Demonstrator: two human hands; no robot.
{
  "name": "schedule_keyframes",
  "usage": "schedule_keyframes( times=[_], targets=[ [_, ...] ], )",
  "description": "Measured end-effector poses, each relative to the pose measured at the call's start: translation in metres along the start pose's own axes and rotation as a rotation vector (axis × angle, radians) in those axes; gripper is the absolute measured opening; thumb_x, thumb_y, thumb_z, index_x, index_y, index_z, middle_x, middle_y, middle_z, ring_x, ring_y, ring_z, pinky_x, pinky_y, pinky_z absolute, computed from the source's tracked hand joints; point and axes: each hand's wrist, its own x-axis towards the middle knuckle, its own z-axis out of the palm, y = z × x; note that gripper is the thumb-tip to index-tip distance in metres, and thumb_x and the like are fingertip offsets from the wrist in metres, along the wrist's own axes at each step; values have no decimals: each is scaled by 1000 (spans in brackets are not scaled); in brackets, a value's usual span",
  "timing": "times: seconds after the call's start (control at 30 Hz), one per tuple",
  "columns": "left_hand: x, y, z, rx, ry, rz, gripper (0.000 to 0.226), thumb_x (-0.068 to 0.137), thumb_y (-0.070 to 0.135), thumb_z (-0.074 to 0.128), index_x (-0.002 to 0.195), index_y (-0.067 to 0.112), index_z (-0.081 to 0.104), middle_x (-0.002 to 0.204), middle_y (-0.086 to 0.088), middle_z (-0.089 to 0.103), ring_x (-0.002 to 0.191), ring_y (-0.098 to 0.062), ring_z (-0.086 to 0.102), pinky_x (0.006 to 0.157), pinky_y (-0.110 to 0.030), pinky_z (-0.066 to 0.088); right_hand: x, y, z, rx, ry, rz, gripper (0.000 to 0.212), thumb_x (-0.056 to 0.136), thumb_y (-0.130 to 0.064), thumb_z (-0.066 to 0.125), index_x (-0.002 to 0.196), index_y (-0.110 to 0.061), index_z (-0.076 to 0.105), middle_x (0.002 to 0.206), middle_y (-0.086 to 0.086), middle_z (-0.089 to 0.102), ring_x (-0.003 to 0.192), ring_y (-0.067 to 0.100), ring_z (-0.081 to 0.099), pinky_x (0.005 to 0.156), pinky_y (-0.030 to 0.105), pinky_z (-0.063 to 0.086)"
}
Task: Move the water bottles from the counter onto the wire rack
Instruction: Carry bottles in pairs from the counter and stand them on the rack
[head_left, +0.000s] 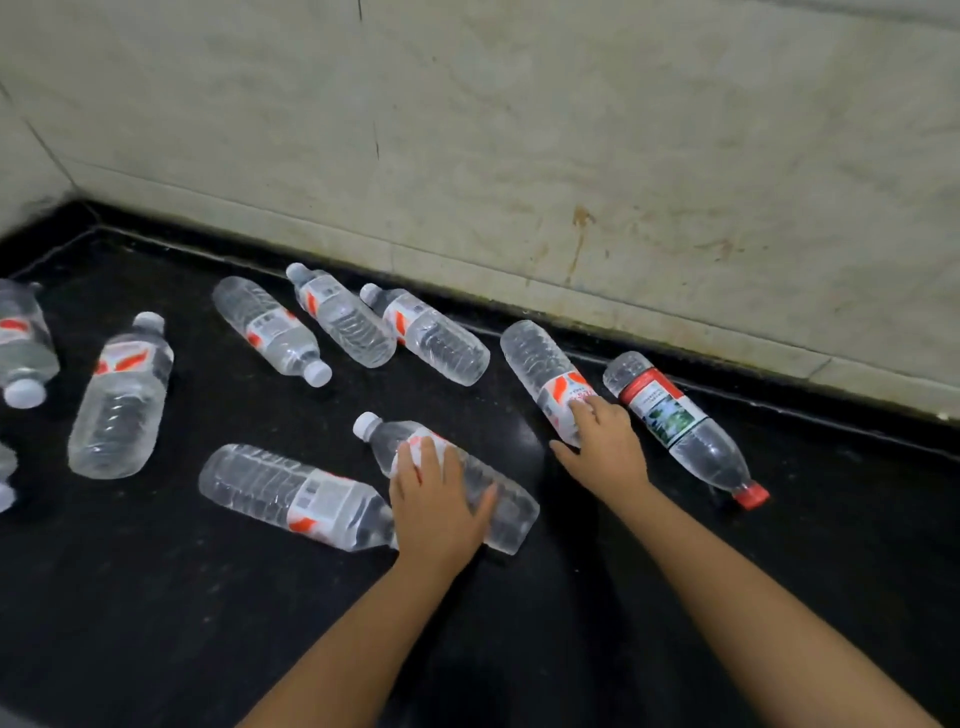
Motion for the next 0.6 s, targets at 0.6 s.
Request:
schedule_keyframes(
  times=[0.6],
  targets=[
    [10,-20,-17,-15,-231,260,54,83,45,53,132,23,49,146,-20,28,136,-48,10,110,-55,22,-89,37,-8,-221,-304,123,78,80,-13,62,143,-14,16,137,5,33,125,26,36,98,42,38]
  ],
)
